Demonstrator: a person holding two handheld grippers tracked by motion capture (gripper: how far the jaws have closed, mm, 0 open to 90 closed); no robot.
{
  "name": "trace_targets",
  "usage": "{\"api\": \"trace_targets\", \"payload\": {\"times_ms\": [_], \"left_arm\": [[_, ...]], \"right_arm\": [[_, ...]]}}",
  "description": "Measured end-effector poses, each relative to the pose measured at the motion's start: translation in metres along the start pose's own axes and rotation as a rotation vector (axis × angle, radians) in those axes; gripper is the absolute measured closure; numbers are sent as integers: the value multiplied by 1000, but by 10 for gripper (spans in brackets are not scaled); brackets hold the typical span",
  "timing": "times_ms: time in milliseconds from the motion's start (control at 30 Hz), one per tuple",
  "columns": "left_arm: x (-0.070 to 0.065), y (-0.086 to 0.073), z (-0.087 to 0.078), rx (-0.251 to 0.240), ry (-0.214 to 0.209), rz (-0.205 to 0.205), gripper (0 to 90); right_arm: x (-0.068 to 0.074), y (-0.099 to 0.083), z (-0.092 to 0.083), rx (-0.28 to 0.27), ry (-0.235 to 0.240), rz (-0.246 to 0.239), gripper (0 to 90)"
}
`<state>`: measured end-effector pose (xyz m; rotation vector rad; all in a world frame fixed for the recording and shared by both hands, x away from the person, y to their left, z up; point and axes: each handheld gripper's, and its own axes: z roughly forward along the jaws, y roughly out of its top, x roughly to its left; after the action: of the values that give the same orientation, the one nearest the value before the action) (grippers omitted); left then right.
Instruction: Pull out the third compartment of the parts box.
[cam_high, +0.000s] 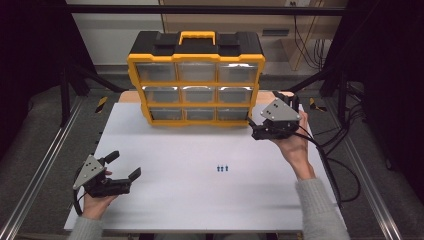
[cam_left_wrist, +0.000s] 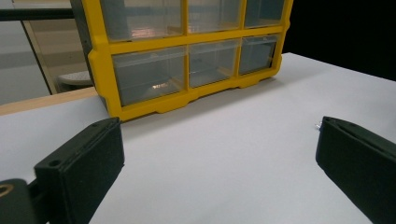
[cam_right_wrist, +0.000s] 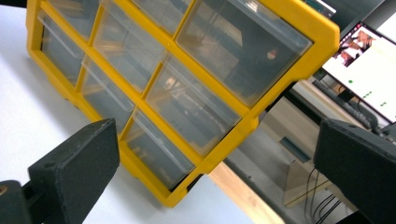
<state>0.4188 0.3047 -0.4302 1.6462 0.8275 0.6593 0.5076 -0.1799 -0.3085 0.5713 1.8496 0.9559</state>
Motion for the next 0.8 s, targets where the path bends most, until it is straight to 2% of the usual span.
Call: {"api": "trace_targets", "payload": {"times_ms": [300,467,600,633,800], "left_arm": [[0,0,1,3,0,4,7],[0,0,1,3,0,6,7],[0,0,1,5,0,5,7],[0,0,1,6,1,8,7],[0,0,1,5,-1,7,7]], "right_arm": [[0,16,10,11,-30,-90,16],[-1,21,14,12,-44,-112,19],[-3,25,18,14,-53,-144,17],[-3,27,21,21,-64,-166,17],[-3,30,27,27,-71,-197,18]]}}
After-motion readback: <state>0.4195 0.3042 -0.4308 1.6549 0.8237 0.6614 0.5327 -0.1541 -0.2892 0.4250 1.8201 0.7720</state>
